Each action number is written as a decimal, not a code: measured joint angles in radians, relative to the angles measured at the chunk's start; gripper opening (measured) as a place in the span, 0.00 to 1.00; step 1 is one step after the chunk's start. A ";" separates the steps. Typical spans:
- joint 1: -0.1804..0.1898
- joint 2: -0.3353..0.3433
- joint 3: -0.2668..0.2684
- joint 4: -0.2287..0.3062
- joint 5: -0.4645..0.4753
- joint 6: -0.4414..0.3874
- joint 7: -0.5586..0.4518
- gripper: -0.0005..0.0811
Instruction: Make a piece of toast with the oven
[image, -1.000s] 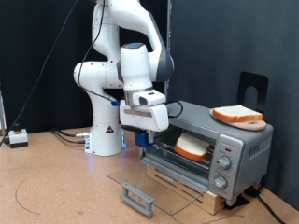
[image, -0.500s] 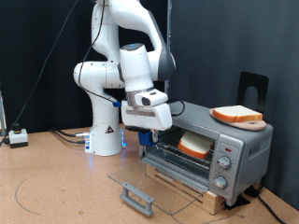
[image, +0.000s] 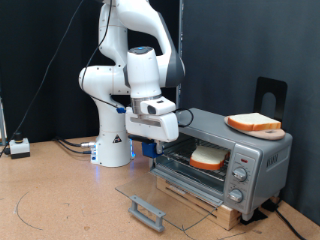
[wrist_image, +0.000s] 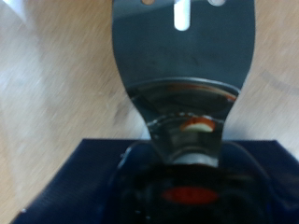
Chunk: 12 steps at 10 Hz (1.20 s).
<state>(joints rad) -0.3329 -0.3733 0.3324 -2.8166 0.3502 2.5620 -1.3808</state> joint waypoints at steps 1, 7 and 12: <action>-0.042 0.000 -0.008 0.009 -0.036 -0.023 0.003 0.50; -0.081 -0.006 -0.116 0.050 0.025 -0.121 -0.078 0.50; -0.055 -0.128 -0.267 0.140 0.260 -0.411 -0.192 0.50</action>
<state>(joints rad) -0.3884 -0.5012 0.0649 -2.6771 0.6097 2.1510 -1.5725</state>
